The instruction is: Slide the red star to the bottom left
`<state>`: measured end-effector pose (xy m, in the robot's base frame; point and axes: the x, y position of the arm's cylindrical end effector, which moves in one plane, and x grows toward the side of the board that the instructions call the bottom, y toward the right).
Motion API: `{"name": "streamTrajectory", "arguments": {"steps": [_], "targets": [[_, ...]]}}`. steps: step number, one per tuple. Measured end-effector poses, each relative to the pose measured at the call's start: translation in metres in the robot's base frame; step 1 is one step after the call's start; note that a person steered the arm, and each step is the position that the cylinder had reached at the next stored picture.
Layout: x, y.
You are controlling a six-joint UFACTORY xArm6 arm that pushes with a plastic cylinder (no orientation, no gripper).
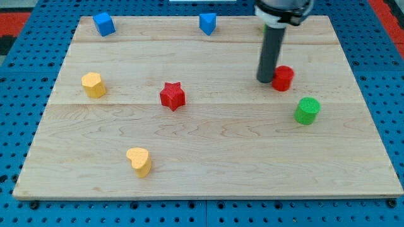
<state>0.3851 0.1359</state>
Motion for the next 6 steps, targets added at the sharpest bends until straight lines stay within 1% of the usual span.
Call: {"name": "streamTrajectory", "arguments": {"steps": [1, 5, 6], "targets": [[0.0, 0.01], [-0.011, 0.007], [-0.027, -0.021]]}}
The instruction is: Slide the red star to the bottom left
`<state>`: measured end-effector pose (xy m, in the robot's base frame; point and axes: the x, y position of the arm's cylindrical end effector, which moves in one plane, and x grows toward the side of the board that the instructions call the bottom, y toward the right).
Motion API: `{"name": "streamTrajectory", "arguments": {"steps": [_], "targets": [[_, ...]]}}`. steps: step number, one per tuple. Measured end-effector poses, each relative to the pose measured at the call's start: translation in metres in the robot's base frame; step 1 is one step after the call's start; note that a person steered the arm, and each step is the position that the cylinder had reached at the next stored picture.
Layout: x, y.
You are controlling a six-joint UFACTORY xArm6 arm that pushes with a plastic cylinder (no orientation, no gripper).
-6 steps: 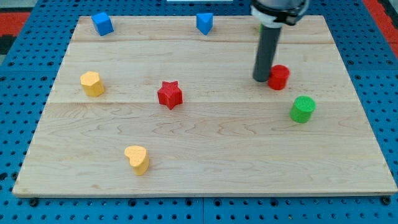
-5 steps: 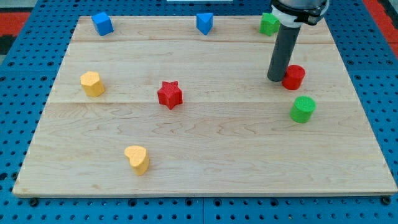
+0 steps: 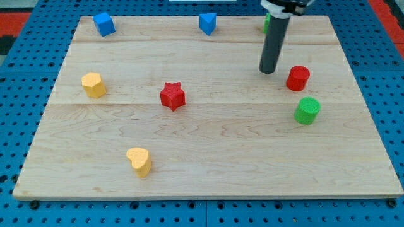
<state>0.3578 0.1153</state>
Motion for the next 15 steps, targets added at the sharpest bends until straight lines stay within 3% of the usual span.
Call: {"name": "streamTrajectory", "arguments": {"steps": [2, 3, 5, 7, 8, 10, 11, 12, 14, 15], "targets": [[0.001, -0.129], [0.001, -0.147], [0.009, -0.147], [0.072, -0.13], [0.09, -0.185], [0.064, -0.18], [0.07, -0.201], [0.111, -0.23], [0.07, -0.225], [0.056, -0.259]]}}
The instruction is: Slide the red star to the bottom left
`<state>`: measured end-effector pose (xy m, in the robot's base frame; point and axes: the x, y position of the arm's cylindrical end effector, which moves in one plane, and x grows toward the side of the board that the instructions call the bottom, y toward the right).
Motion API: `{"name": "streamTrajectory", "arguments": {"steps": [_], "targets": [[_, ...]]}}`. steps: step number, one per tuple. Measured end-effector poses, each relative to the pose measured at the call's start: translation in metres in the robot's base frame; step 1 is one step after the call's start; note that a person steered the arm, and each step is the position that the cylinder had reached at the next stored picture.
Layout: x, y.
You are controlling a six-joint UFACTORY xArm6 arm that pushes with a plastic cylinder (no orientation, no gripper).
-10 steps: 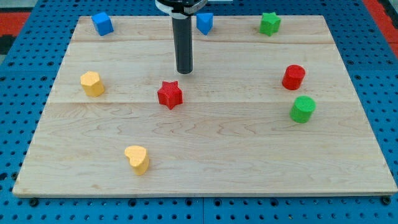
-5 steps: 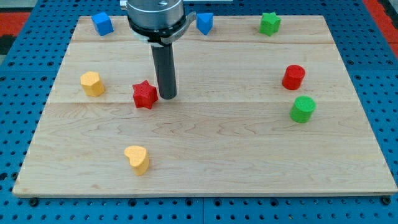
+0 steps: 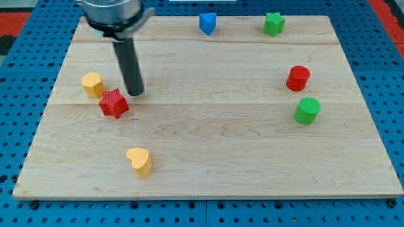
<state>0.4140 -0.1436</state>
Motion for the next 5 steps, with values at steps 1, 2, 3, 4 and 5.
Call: {"name": "streamTrajectory", "arguments": {"steps": [1, 2, 3, 4, 5], "targets": [[0.073, -0.029], [0.108, -0.064], [0.082, -0.06], [0.084, -0.084], [0.124, -0.087]]}}
